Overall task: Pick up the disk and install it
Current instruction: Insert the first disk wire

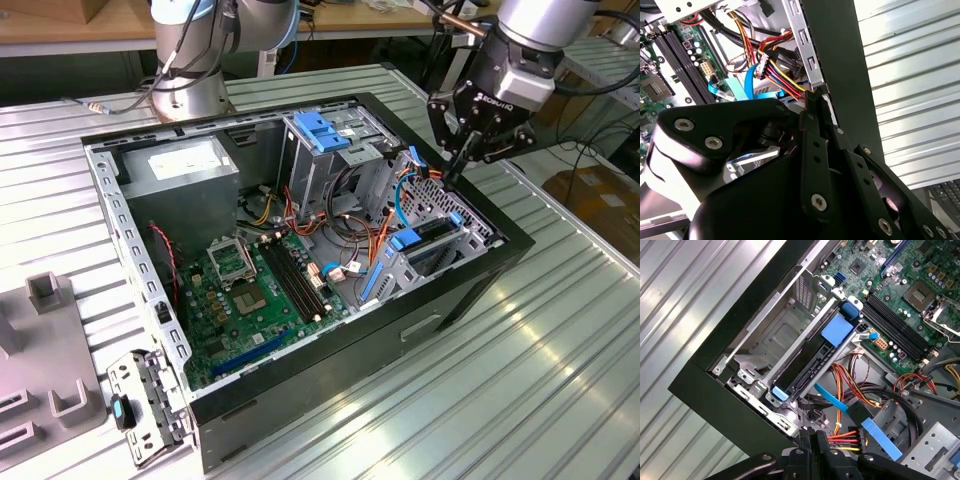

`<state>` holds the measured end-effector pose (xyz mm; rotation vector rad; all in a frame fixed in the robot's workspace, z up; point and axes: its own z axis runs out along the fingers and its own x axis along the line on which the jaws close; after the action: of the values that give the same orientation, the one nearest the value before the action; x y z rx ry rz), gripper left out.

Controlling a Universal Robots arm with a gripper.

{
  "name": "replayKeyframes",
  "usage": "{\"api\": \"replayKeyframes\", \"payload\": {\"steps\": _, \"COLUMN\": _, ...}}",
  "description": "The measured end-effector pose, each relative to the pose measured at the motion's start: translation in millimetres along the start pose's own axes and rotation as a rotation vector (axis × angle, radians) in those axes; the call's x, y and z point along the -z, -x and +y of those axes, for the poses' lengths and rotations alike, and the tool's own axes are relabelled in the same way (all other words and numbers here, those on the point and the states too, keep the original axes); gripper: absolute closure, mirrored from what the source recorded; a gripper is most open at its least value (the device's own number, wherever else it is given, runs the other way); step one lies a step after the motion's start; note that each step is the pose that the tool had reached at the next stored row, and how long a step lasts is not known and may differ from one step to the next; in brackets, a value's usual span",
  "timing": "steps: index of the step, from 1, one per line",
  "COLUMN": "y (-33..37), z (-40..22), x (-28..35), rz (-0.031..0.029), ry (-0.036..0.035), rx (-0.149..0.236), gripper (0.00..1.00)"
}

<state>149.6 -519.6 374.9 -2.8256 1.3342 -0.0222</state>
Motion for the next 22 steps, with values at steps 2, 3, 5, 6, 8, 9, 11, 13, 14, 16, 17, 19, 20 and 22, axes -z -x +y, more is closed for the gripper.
{"api": "replayKeyframes", "payload": {"steps": 2, "y": 0.1, "z": 0.0, "x": -0.4, "rz": 0.0006, "ry": 0.0000, "rx": -0.029, "gripper": 0.83}}
{"api": "replayKeyframes", "payload": {"steps": 3, "y": 0.1, "z": 0.0, "x": -0.6, "rz": 0.0009, "ry": 0.0001, "rx": -0.046, "gripper": 0.83}}
{"api": "replayKeyframes", "payload": {"steps": 5, "y": 0.1, "z": 0.0, "x": -0.9, "rz": 0.0018, "ry": 0.0004, "rx": -0.083, "gripper": 0.83}}
{"api": "replayKeyframes", "payload": {"steps": 6, "y": 0.1, "z": 0.0, "x": -1.1, "rz": 0.0020, "ry": 0.0005, "rx": -0.098, "gripper": 0.83}}
{"api": "replayKeyframes", "payload": {"steps": 8, "y": 0.1, "z": 0.0, "x": -1.5, "rz": 0.0028, "ry": 0.0007, "rx": -0.132, "gripper": 0.83}}
{"api": "replayKeyframes", "payload": {"steps": 9, "y": 0.1, "z": 0.0, "x": -1.7, "rz": 0.0031, "ry": 0.0008, "rx": -0.147, "gripper": 0.83}}
{"api": "replayKeyframes", "payload": {"steps": 11, "y": 0.1, "z": 0.0, "x": -2.1, "rz": 0.0038, "ry": 0.0010, "rx": -0.180, "gripper": 0.83}}
{"api": "replayKeyframes", "payload": {"steps": 13, "y": 0.1, "z": 0.0, "x": -2.2, "rz": 0.0044, "ry": 0.0011, "rx": -0.205, "gripper": 0.83}}
{"api": "replayKeyframes", "payload": {"steps": 14, "y": 0.1, "z": 0.0, "x": -2.3, "rz": 0.0047, "ry": 0.0012, "rx": -0.221, "gripper": 0.83}}
{"api": "replayKeyframes", "payload": {"steps": 16, "y": 0.1, "z": 0.0, "x": -2.4, "rz": 0.0052, "ry": 0.0013, "rx": -0.244, "gripper": 0.83}}
{"api": "replayKeyframes", "payload": {"steps": 17, "y": 0.1, "z": 0.0, "x": -2.5, "rz": 0.0054, "ry": 0.0014, "rx": -0.257, "gripper": 0.83}}
{"api": "replayKeyframes", "payload": {"steps": 19, "y": 0.1, "z": 0.0, "x": -2.7, "rz": 0.0064, "ry": 0.0016, "rx": -0.301, "gripper": 0.83}}
{"api": "replayKeyframes", "payload": {"steps": 20, "y": 0.1, "z": 0.1, "x": -2.9, "rz": 0.0069, "ry": 0.0018, "rx": -0.324, "gripper": 0.83}}
{"api": "replayKeyframes", "payload": {"steps": 22, "y": 0.5, "z": 0.6, "x": -3.1, "rz": 0.0073, "ry": 0.0018, "rx": -0.354, "gripper": 0.83}}
